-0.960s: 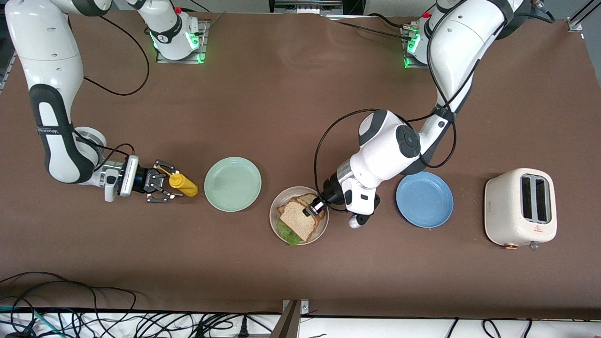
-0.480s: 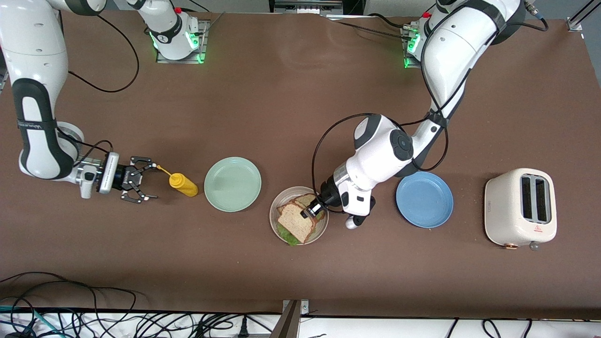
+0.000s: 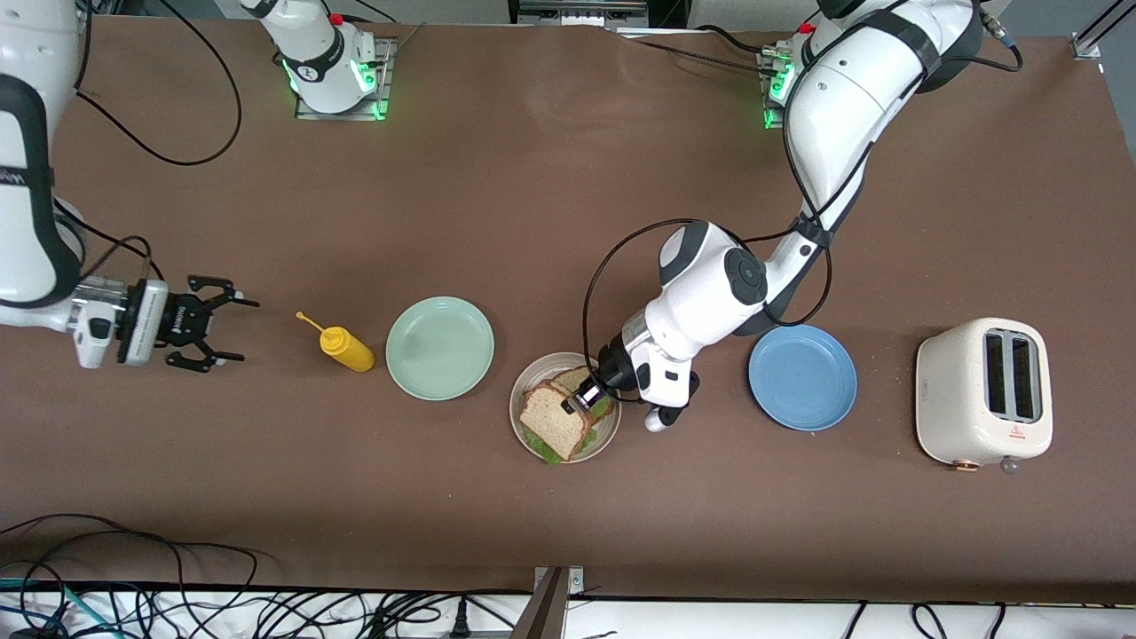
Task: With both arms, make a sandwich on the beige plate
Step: 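Lower the toast onto the lettuce while the right gripper releases the bottle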
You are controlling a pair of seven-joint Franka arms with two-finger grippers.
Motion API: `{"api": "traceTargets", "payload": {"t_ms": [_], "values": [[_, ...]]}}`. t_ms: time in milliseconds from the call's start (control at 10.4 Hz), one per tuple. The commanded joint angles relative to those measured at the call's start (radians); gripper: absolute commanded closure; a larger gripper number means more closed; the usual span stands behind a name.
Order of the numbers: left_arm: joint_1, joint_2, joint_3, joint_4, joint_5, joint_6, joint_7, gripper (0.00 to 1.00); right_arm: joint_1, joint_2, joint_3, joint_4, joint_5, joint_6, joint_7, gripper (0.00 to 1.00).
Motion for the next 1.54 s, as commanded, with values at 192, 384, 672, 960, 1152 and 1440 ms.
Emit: {"api": "traceTargets", "payload": {"t_ms": [192, 384, 672, 960, 1152, 1440], "values": [[-0.006, -0.004, 0.012, -0.003, -0.013, 0.016, 0.005, 0.93, 0.016, -0.217, 0.03, -0.023, -0.258, -0.012, 0.526, 0.0], [-0.009, -0.003, 0.012, -0.003, -0.013, 0.016, 0.002, 0.77, 0.039, -0.309, 0.041, -0.022, -0.41, -0.012, 0.735, 0.0], [-0.011, -0.003, 0.012, -0.005, -0.013, 0.016, 0.002, 0.36, 0.079, -0.401, 0.046, -0.014, -0.617, -0.072, 1.072, 0.0], [-0.009, -0.006, 0.025, -0.015, -0.012, 0.011, 0.005, 0.12, 0.065, -0.456, 0.133, -0.013, -0.795, -0.113, 1.35, 0.0], [-0.011, -0.01, 0.051, -0.035, -0.012, 0.008, 0.005, 0.02, 0.024, -0.464, 0.26, 0.064, -0.877, -0.216, 1.652, 0.0], [-0.006, -0.01, 0.055, -0.038, -0.013, -0.018, 0.001, 0.0, 0.034, -0.467, 0.221, 0.138, -0.839, -0.233, 1.742, 0.0]]}}
